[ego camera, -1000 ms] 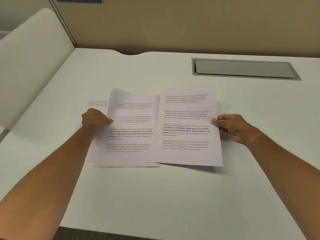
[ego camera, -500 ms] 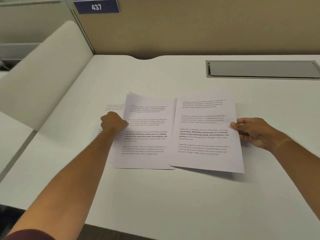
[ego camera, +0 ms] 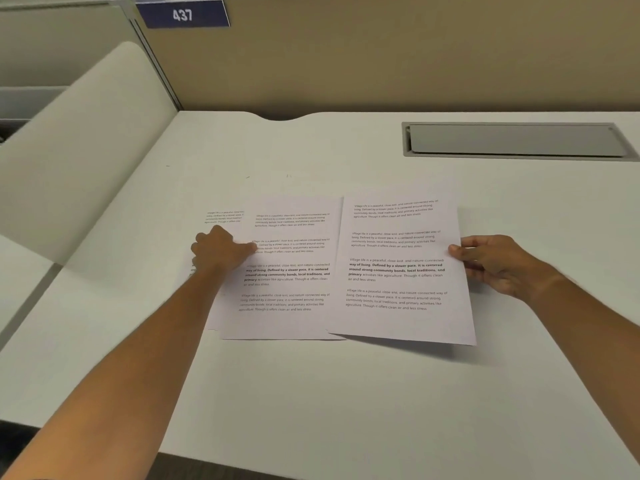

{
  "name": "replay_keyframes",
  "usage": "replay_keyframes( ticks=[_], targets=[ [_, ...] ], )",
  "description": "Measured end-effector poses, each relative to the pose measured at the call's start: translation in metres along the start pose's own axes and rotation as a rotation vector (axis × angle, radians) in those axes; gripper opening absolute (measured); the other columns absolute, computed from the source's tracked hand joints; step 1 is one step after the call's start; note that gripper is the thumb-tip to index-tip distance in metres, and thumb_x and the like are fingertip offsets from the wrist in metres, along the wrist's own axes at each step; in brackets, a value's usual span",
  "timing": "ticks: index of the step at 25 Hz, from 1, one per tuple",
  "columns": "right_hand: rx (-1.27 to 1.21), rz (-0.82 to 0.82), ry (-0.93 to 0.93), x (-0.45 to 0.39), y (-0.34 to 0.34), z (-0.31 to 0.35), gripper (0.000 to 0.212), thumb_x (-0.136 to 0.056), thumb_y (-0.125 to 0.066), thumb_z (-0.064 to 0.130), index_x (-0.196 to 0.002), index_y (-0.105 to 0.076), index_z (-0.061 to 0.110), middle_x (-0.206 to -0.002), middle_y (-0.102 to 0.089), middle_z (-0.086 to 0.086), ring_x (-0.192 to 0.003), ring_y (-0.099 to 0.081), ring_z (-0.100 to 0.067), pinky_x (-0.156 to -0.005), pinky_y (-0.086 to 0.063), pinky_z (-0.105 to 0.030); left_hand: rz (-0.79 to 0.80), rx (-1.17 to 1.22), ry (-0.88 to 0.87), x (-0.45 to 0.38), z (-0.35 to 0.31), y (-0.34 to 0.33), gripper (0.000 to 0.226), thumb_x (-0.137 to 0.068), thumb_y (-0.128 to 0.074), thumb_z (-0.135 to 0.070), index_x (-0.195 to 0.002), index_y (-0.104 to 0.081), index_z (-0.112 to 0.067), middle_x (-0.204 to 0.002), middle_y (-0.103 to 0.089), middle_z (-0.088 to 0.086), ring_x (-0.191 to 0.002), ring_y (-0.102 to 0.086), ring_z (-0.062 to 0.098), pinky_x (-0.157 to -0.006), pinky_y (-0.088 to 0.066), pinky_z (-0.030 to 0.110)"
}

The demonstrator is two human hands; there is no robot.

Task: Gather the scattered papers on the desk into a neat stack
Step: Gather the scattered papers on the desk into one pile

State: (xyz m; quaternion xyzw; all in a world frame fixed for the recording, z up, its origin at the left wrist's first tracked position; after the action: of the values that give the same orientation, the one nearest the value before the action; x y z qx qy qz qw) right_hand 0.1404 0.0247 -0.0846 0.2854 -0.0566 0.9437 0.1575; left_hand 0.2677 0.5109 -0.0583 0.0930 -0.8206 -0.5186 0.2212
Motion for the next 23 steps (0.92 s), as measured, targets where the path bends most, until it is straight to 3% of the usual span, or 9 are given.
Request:
replay_keyframes(
  ticks=[2, 5, 10, 15, 18, 21, 23],
  targets=[
    [-0.002, -0.006, -0.004, 0.0003, 0.0017, -0.001, 0.009, -0.084, -0.071, 0.0, -0.093, -0.069, 0.002, -0.078, -0.079, -0.005, -0.068, -0.076, -0.015, -0.054, -0.059, -0.023, 0.012, -0.034, -0.059, 0.0012, -0.0026, -0.003, 0.088, -0.068, -0.081, -0.056, -0.133, -0.048, -0.007, -0.136, -0.049, 0.018, -0.132, -0.042, 0.037, -0.104, -0.04, 0.047],
    [-0.007, -0.009, 0.0, 0.0, 0.0022, -0.0004, 0.008, -0.084, -0.071, 0.0, -0.092, -0.069, 0.002, -0.078, -0.079, -0.006, -0.067, -0.076, -0.016, -0.053, -0.058, -0.023, 0.034, -0.027, -0.09, 0.0022, -0.007, -0.0066, 0.094, -0.066, -0.084, -0.055, -0.135, -0.046, -0.003, -0.137, -0.052, 0.018, -0.13, -0.046, 0.035, -0.103, -0.042, 0.044],
    [-0.014, -0.002, 0.012, 0.0005, 0.0029, 0.0017, 0.008, -0.083, -0.072, 0.0, -0.09, -0.069, 0.003, -0.077, -0.079, -0.005, -0.067, -0.076, -0.015, -0.054, -0.058, -0.022, 0.039, 0.095, -0.062, 0.0052, -0.0079, -0.0034, 0.075, -0.063, -0.09, -0.041, -0.119, -0.058, -0.003, -0.123, -0.063, 0.016, -0.115, -0.059, 0.034, -0.085, -0.048, 0.037],
    [-0.015, -0.004, 0.016, 0.0017, 0.0029, 0.0027, 0.008, -0.084, -0.071, -0.001, -0.09, -0.068, 0.003, -0.076, -0.079, -0.004, -0.066, -0.075, -0.015, -0.053, -0.058, -0.023, 0.129, 0.117, -0.004, 0.0046, -0.008, -0.0094, 0.065, -0.065, -0.09, -0.036, -0.112, -0.065, 0.001, -0.115, -0.069, 0.017, -0.104, -0.067, 0.035, -0.089, -0.056, 0.043],
    [-0.017, -0.005, 0.022, 0.0021, 0.0058, 0.0041, 0.007, -0.084, -0.071, -0.001, -0.089, -0.068, 0.003, -0.076, -0.079, -0.005, -0.067, -0.076, -0.015, -0.053, -0.058, -0.023, 0.161, 0.143, 0.007, 0.0061, -0.008, -0.0105, 0.061, -0.063, -0.09, -0.036, -0.107, -0.066, 0.0, -0.105, -0.07, 0.015, -0.097, -0.068, 0.034, -0.082, -0.057, 0.041],
    [-0.017, -0.01, 0.024, 0.0022, 0.0092, 0.0055, 0.007, -0.083, -0.072, 0.0, -0.088, -0.069, 0.003, -0.077, -0.079, -0.005, -0.067, -0.076, -0.015, -0.054, -0.058, -0.023, 0.137, 0.201, -0.002, 0.0047, -0.0084, -0.0061, 0.045, -0.062, -0.092, -0.033, -0.085, -0.064, -0.006, -0.09, -0.066, 0.008, -0.085, -0.066, 0.03, -0.07, -0.052, 0.034],
    [-0.017, -0.014, 0.022, 0.0022, 0.011, 0.005, 0.007, -0.083, -0.072, 0.0, -0.088, -0.069, 0.003, -0.079, -0.079, -0.006, -0.068, -0.076, -0.015, -0.054, -0.058, -0.023, 0.106, 0.298, -0.007, 0.0021, -0.0076, -0.0044, 0.038, -0.064, -0.091, -0.026, -0.077, -0.058, -0.013, -0.092, -0.062, 0.005, -0.08, -0.061, 0.026, -0.069, -0.049, 0.032]
  ],
)
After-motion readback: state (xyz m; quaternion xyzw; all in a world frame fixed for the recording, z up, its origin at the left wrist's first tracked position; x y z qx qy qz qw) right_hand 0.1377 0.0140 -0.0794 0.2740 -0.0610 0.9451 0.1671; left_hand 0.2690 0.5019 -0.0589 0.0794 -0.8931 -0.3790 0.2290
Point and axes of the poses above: each hand's wrist, its own x-axis away from the middle knuckle, its own y-axis out of the back of the hand, z = x × y, the point moved 9 cm from there along -x, towards the middle knuckle
